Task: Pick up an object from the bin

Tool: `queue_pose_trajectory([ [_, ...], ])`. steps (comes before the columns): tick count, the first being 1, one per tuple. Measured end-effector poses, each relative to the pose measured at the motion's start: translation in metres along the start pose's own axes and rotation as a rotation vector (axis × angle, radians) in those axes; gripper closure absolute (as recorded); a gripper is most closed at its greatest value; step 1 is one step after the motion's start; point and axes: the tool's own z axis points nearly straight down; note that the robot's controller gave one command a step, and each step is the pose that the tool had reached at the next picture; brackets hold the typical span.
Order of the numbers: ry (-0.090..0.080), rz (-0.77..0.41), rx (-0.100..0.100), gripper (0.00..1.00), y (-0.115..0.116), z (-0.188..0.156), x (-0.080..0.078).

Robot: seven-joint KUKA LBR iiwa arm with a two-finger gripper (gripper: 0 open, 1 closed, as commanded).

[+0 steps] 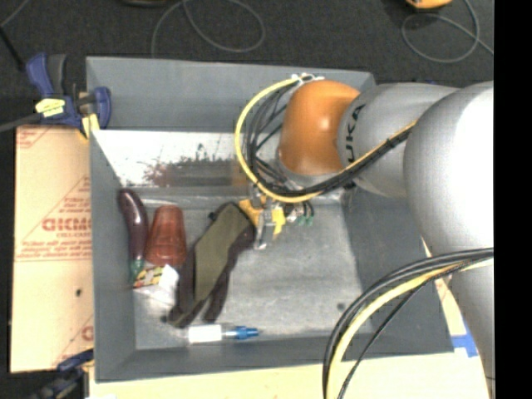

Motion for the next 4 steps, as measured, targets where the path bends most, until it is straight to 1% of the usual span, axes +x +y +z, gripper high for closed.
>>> queue_pose_trajectory([
  [1, 0.000, 0.000, 0.000, 1.00, 0.000, 0.000, 0.000],
  [2, -0.022, -0.169, -0.001, 1.00, -0.040, 0.000, 0.022],
  [4, -0.022, -0.168, -0.001, 1.00, -0.040, -0.001, 0.023],
])
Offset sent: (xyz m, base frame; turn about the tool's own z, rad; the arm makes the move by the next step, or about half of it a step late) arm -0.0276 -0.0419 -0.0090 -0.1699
